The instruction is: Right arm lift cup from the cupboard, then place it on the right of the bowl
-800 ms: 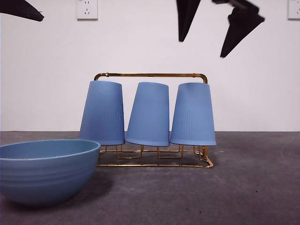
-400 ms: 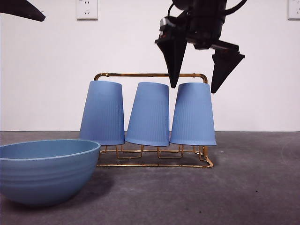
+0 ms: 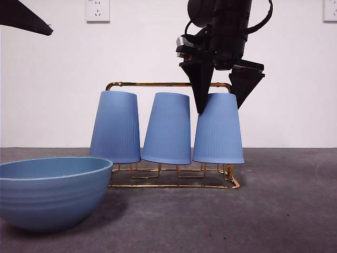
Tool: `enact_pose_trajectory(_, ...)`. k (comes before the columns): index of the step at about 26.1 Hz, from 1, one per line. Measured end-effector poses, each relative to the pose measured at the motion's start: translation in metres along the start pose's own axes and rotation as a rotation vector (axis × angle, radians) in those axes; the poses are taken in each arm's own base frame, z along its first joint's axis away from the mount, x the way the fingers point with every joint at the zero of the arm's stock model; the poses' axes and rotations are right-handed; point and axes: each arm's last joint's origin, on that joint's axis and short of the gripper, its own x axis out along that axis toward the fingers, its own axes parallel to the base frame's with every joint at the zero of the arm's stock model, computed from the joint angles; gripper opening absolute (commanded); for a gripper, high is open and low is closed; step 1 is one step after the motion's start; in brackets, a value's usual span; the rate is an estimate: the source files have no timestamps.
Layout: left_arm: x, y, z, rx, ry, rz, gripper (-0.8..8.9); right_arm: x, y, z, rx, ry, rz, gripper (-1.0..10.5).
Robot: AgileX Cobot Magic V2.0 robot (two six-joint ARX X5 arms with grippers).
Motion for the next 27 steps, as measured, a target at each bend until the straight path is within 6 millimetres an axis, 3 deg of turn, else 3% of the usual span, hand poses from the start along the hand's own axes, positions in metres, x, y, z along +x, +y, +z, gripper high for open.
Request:
enact_pose_trajectory(3,0.0,0.0,0.0,0.0,0.0,0.0,5.6,0.0,0.0,0.0,0.001,0.004,0.0,2.2)
enact_pose_trajectory(9,0.0,0.0,0.0,0.0,0.001,0.0,5.6,-0.008,-0.001,-0.003,0.009,-0.005,-0.006,2.1)
enact_pose_trajectory(20,0.0,0.0,-0.001,-0.008,0.01,0.0,5.58,-0.053,0.001,-0.018,0.011,-0.113,0.0,2.1)
enact_pose_trajectory(24,0.005,0.003,-0.002,-0.037,0.04,0.0,5.58,-0.077,0.005,-0.031,0.0,-0.173,0.006,2.1)
enact_pose_trajectory(27,0.009,0.006,-0.002,-0.052,0.052,0.0,5.58,-0.082,0.007,-0.043,-0.012,-0.208,0.012,2.1)
